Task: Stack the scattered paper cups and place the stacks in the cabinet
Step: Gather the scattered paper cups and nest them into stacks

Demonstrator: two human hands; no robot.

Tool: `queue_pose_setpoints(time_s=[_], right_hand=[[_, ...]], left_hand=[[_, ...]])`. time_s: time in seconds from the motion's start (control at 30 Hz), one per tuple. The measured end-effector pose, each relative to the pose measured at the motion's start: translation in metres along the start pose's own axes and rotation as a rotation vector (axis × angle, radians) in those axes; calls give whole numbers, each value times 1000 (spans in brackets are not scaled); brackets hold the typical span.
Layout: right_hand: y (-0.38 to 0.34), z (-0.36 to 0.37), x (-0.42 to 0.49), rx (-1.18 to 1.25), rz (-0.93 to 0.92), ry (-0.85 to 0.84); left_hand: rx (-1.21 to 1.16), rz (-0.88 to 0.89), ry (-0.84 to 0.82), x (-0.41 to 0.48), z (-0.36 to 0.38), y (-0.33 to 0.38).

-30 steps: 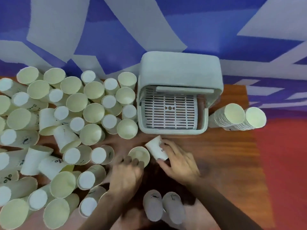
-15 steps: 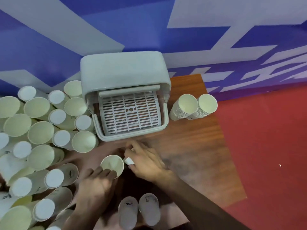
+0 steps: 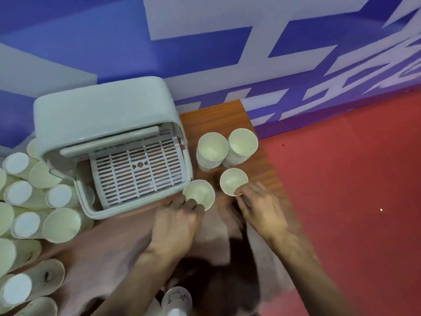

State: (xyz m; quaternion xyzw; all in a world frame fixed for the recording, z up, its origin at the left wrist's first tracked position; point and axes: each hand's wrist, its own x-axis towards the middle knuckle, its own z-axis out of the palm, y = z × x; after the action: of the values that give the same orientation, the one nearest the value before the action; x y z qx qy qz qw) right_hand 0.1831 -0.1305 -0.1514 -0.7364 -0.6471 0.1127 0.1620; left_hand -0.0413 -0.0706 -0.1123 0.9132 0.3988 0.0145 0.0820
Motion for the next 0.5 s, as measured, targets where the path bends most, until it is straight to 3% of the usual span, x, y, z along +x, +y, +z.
queue_pose_setpoints(time_s=[0.27,0.5], right_hand=[[21,0,12,83,11,-105],[13,-21,-9,24,-100,-52]], left_hand=[[136,38,-41,41,21,17],[119,-68,-76,36,28,13]])
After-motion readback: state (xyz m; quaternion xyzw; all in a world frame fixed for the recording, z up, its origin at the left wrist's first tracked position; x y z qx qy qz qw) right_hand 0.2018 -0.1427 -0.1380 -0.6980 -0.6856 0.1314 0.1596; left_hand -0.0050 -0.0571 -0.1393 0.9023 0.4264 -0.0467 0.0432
